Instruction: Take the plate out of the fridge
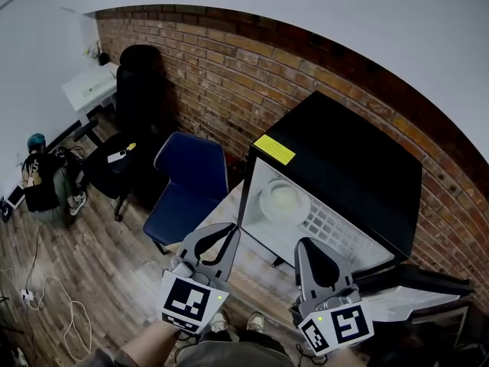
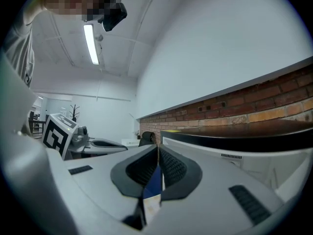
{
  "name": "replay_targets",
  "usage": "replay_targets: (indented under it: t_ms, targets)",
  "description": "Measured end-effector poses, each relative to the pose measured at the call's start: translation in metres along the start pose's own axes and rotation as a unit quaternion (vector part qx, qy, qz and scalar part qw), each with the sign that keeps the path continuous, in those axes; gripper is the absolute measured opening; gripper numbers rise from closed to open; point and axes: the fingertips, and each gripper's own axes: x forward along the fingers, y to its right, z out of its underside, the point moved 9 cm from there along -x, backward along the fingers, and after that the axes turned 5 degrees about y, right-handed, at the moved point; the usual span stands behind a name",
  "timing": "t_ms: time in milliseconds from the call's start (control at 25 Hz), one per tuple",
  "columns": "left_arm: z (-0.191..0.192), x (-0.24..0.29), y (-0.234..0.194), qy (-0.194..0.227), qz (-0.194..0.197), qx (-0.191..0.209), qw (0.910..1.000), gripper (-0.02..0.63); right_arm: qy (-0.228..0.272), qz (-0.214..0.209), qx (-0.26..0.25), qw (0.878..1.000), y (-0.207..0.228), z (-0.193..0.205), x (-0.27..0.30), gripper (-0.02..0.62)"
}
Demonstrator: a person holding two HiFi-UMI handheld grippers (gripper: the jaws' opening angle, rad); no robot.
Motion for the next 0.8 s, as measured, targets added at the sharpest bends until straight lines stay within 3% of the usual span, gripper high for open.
replay_targets:
  t_ms: [280, 440, 640, 720, 800]
  targets:
    - [-0.005, 0.013, 0.005, 0.005, -0.001, -0.030, 0.9995, 0.020, 0.001, -0.014, 0.009, 1.000, 0.012, 0.001, 0.002, 0.032]
    - [-0.009, 0.023, 0.009, 0.033, 0.002, -0.052, 0.9981, 0.021, 0.002, -0.020, 0.010, 1.000, 0.018, 0.002, 0.004, 0.032]
    - [-0.001, 0.043, 0.006, 0.038, 0.019, -0.143, 0.9889, 0.031, 0.005, -0.021, 0.012, 1.000, 0.026, 0.000, 0.005, 0.032]
    - [0.004, 0.052, 0.003, 0.033, 0.028, -0.189, 0.9810, 0.121, 0.004, -0.023, 0.012, 1.000, 0.029, -0.001, 0.007, 0.032]
    - [0.010, 0.060, -0.001, 0.028, 0.035, -0.232, 0.9717, 0.128, 0.002, -0.024, 0.012, 1.000, 0.032, -0.001, 0.009, 0.032]
